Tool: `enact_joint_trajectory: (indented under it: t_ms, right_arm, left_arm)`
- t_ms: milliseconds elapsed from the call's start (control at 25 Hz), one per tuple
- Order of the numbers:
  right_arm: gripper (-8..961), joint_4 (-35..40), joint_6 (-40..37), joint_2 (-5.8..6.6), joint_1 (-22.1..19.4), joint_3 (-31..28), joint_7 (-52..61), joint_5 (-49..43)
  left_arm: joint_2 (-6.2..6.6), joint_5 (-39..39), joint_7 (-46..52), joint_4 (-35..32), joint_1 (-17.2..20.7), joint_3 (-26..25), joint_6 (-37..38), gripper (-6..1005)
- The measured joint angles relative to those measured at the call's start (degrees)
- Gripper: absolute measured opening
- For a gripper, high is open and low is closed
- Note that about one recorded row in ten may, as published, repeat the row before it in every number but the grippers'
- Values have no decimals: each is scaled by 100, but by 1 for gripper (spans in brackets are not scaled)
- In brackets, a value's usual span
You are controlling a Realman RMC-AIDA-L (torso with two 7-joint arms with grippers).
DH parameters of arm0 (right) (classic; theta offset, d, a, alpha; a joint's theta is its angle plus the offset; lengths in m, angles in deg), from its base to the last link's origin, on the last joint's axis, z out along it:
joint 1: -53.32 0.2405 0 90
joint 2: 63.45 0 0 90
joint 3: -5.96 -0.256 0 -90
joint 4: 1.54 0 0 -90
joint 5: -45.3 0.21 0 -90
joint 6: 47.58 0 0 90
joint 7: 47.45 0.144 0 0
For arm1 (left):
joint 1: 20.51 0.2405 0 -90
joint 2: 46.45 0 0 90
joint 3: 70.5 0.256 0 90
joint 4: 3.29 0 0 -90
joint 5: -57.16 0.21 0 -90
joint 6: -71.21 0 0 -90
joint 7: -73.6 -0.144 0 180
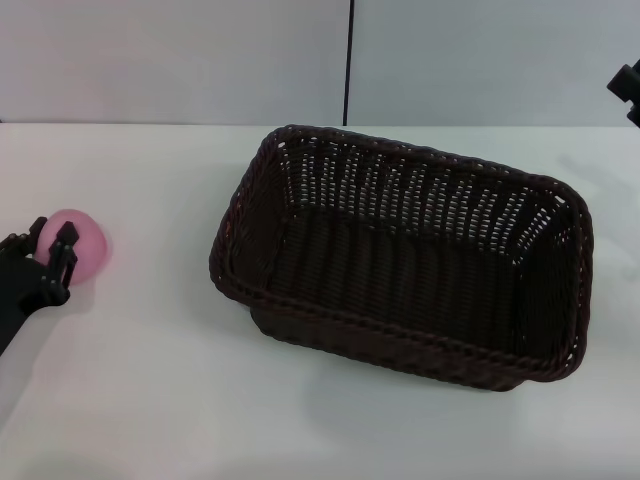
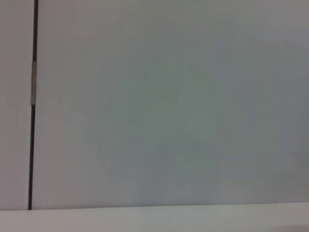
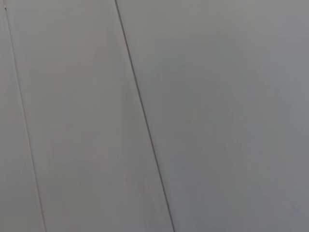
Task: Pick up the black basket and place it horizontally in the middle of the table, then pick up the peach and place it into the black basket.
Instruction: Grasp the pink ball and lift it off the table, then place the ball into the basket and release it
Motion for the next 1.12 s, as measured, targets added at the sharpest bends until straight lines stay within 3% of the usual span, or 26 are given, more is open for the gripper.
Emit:
enact_joint_trajectory:
  t_ms: [280, 440, 520, 640, 680, 760, 840, 920, 1000, 1120]
  right_arm:
    - [477, -78, 26, -8, -9, -52, -23, 30]
    - [477, -138, 37, -82, -67, -396, -135, 196]
    - [477, -191, 48, -112, -93, -658, -152, 245]
    - [477, -235, 146, -125, -114, -852, -158, 251]
    - [477, -246, 212, -131, -117, -873, -161, 252]
    - [477, -296, 337, -143, -117, -890, -181, 255]
    - [477, -376, 420, -146, -115, -893, -241, 258]
    - [477, -479, 524, -146, -101, -894, -338, 268]
    - [477, -510, 559, -146, -97, -895, -362, 270]
    - [477, -576, 670, -146, -84, -896, -430, 272]
  left_arm:
    - [0, 1, -10, 110, 37, -4, 177, 283]
    - [2, 1, 1, 139, 54, -4, 303, 228]
    - [20, 11, 184, 167, 66, 33, 1173, 208]
    - [21, 17, 210, 169, 60, 57, 1325, 178]
    - [22, 36, 368, 180, -23, 151, 1897, 167]
    - [22, 42, 647, 248, -196, 334, 2259, 147]
    - [23, 44, 780, 293, -310, 497, 2355, 135]
    - [13, 47, 915, 324, -653, 1147, 2389, 124]
    - [12, 47, 917, 323, -717, 1300, 2379, 112]
    - [10, 49, 918, 321, -997, 1912, 2278, 88]
